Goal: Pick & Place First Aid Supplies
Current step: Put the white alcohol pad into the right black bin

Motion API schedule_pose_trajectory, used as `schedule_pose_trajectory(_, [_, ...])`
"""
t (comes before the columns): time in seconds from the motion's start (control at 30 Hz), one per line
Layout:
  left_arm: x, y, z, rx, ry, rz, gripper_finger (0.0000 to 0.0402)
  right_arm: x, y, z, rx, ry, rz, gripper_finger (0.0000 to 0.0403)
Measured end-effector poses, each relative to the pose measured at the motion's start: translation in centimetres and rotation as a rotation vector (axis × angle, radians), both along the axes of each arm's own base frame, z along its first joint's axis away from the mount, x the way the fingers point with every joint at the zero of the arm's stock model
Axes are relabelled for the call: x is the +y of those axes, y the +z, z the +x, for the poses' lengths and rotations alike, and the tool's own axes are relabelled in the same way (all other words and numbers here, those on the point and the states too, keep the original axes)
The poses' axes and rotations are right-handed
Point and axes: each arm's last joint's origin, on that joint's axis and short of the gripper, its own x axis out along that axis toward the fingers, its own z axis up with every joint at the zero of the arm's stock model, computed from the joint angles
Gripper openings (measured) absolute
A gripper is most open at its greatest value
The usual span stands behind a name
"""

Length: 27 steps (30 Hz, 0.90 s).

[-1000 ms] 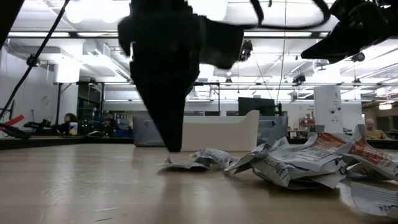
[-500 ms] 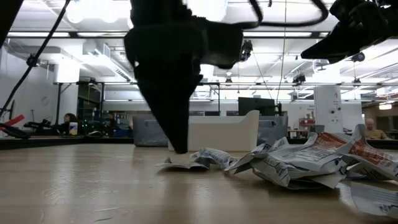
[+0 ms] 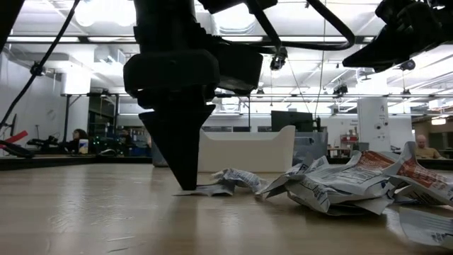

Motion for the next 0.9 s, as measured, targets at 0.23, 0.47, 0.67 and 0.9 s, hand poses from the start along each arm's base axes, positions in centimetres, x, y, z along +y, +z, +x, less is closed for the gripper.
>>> schedule_pose_trajectory(0.23, [0.0, 0.0, 0.1, -0.003, -0.002, -0.020, 0.0050, 0.0, 0.0, 0.0, 0.000, 0.000, 0.000, 0.0052])
schedule_pose_trajectory(0.47, [-0.1, 0.3, 0.1, -0.001, -0.002, -0.034, 0.0006, 0.0, 0.0, 0.0, -0.009, -0.009, 0.030, 0.0052])
schedule_pose_trajectory(0.67, [-0.1, 0.9, -0.1, 0.044, -0.003, -0.037, 0.0002, 0.0, 0.0, 0.0, -0.017, -0.018, 0.060, 0.0052])
schedule_pose_trajectory(0.9, [-0.3, 2.7, -0.7, 0.122, 0.001, 0.004, 0.0000, 0.0, 0.0, 0.0, -0.019, -0.020, 0.066, 0.0052])
